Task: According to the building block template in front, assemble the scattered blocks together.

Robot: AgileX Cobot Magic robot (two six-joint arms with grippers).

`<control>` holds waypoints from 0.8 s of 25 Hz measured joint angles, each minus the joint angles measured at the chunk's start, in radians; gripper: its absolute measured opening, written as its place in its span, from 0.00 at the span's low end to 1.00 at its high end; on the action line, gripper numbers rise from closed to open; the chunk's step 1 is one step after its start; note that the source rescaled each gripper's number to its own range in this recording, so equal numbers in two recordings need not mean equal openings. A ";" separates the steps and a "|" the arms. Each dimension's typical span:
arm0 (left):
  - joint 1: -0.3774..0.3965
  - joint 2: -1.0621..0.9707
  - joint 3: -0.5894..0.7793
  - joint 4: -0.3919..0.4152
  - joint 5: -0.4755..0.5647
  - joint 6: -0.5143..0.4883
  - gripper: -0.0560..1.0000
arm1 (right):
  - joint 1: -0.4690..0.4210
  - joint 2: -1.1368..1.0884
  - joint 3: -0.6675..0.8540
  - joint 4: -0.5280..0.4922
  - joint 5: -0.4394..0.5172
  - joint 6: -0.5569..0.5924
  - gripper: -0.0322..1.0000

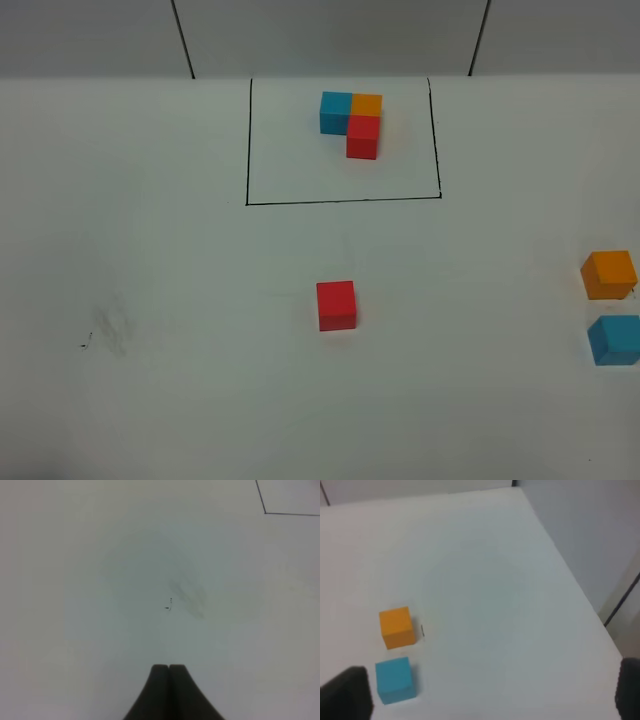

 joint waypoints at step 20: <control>0.000 0.000 0.000 0.000 0.000 0.000 0.05 | 0.000 0.882 -0.056 0.335 -0.423 -0.290 0.95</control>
